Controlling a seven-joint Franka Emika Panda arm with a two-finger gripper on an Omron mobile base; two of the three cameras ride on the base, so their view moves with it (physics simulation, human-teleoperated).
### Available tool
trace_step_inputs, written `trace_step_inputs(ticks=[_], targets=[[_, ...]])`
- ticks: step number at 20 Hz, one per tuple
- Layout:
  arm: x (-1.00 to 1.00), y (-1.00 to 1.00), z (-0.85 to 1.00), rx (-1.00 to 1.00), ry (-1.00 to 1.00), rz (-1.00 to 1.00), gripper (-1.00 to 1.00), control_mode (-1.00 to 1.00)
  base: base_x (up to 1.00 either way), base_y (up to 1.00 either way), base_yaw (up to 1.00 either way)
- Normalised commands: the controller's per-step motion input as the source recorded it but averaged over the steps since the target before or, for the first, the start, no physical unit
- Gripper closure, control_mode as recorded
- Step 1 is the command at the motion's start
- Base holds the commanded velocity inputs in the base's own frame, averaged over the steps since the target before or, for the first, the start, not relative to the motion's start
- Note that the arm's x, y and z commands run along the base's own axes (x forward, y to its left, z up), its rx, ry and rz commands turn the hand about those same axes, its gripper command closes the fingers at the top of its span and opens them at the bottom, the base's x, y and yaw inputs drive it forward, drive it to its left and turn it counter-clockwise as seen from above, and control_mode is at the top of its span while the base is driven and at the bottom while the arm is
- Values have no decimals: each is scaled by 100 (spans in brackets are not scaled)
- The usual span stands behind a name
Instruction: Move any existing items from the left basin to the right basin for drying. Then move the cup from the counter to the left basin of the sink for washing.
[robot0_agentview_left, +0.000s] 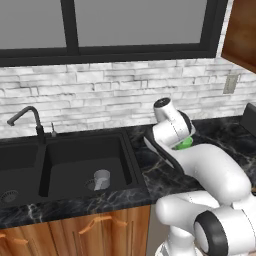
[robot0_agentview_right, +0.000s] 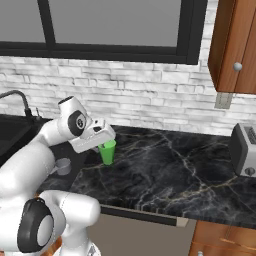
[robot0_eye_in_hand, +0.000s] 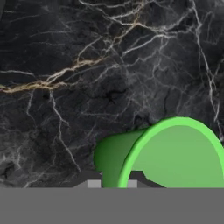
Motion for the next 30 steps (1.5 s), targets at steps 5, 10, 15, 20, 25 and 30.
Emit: trace_step_inputs(ticks=[5,10,15,20,25,30], targets=[[-11,0,18,0,0,2,100,-100,0,0,0],[-14,0,20,0,0,2,100,-100,0,0,0],[0,0,19,0,0,3,100,-100,0,0,0],[0,0,9,0,0,2,100,-100,0,0,0],[-3,0,5,0,0,0,100,-100,0,0,0],[-3,0,0,0,0,0,100,100,-17,1,3]])
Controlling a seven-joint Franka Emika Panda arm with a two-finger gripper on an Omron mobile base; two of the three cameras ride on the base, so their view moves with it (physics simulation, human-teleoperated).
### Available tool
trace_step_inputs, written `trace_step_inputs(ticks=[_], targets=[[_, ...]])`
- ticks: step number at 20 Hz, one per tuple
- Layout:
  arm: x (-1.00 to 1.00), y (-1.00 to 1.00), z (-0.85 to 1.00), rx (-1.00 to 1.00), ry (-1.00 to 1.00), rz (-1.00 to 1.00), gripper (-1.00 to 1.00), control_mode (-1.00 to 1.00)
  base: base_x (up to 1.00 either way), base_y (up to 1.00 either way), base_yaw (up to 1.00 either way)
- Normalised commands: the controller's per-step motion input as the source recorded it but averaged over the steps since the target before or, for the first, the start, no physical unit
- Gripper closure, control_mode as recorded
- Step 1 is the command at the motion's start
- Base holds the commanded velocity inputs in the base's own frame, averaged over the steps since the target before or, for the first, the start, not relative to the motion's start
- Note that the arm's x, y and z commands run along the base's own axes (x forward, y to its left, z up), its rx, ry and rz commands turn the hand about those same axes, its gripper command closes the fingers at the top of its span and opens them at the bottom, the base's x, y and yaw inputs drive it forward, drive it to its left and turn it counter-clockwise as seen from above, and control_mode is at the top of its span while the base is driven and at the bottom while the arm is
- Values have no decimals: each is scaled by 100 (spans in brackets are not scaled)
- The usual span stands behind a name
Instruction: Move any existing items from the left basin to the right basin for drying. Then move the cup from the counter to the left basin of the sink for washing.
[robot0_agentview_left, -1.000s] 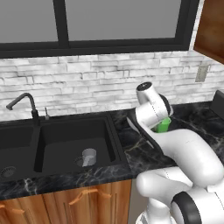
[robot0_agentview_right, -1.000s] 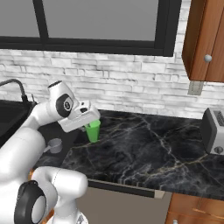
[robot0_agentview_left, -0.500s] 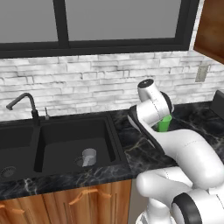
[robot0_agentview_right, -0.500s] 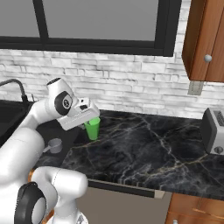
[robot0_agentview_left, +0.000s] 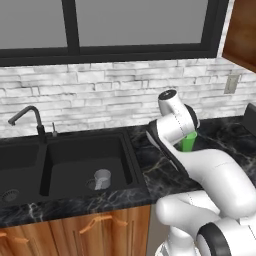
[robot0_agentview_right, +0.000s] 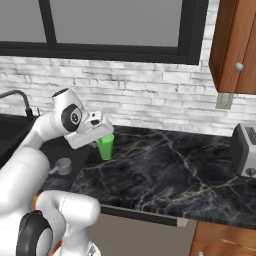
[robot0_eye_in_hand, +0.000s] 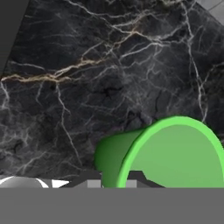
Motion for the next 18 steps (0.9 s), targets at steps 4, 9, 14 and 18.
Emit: trace_step_inputs(ticks=[4,9,14,18], targets=[[0,0,0,0,0,0,100,100,-29,4,2],[0,0,0,0,0,0,100,100,-24,44,0],[0,0,0,0,0,0,100,100,-12,71,-2],[0,0,0,0,0,0,100,100,-10,74,-3]])
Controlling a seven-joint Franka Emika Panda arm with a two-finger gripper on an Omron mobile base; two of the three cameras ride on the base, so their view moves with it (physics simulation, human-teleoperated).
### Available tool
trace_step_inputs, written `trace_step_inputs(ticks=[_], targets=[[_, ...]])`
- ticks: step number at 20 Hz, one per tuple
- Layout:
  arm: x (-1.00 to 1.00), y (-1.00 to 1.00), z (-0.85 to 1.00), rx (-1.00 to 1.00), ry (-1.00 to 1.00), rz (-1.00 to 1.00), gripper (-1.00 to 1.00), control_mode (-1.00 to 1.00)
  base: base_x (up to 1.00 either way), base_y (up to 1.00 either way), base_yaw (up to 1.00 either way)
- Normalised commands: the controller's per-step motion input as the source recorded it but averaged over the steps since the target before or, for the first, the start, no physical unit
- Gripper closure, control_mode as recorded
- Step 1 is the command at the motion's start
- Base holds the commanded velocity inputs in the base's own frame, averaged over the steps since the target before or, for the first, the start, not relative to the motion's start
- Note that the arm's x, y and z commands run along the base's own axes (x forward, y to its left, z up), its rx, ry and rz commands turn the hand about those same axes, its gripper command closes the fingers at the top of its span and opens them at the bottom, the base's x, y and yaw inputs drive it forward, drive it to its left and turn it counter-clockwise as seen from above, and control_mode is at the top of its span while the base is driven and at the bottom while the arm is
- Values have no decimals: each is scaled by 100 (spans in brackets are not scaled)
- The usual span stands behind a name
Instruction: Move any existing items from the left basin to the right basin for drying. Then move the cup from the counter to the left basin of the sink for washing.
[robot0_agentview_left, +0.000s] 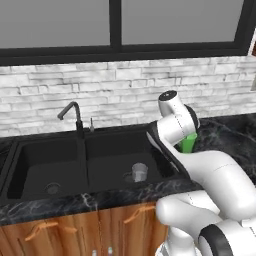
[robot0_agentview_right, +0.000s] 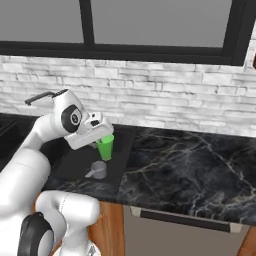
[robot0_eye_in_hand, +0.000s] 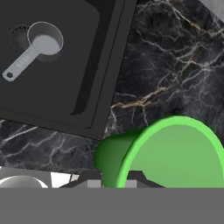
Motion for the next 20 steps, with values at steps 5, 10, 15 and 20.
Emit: trace_step_inputs(ticks=[5,10,15,20], targets=[[0,0,0,0,0,0,100,100,-5,76,-4],[0,0,0,0,0,0,100,100,0,62,-3],[0,6,0,0,0,0,100,-100,0,13,0],[1,19,-1,0,0,0,100,-100,0,0,0]])
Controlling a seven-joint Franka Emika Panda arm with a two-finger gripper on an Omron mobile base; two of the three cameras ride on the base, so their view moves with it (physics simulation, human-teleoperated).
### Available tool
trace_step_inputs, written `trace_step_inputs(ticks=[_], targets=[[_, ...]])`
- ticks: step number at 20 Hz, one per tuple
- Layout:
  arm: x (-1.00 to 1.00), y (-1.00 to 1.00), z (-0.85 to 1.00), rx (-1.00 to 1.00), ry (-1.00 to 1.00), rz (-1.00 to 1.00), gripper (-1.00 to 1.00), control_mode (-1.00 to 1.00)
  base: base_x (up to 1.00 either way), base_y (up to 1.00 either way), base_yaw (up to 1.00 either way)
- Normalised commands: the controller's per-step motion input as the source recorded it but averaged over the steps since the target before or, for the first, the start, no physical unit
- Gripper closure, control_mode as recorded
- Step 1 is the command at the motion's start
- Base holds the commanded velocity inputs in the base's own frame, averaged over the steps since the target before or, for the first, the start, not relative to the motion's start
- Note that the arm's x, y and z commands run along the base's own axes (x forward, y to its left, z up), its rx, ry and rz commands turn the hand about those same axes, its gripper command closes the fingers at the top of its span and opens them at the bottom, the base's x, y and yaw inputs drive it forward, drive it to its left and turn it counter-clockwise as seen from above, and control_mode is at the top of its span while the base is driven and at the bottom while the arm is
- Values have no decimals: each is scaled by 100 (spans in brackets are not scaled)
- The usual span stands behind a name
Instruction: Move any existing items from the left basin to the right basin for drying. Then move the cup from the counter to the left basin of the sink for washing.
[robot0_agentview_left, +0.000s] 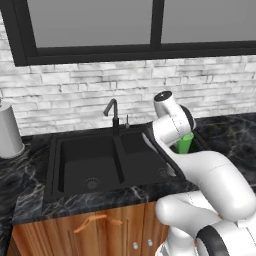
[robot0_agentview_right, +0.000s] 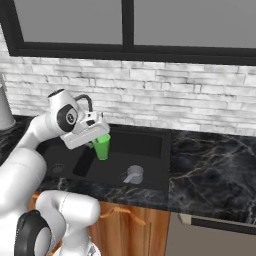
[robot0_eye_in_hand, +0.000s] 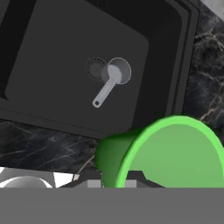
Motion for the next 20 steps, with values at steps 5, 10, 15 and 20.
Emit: trace_step_inputs(ticks=[5,10,15,20], targets=[[1,4,-4,0,0,1,100,-100,0,0,0],[9,23,-3,0,0,20,100,-100,0,0,0],[0,59,-2,0,0,39,100,-100,0,0,0],[0,81,-13,0,2,44,100,-100,0,0,0]])
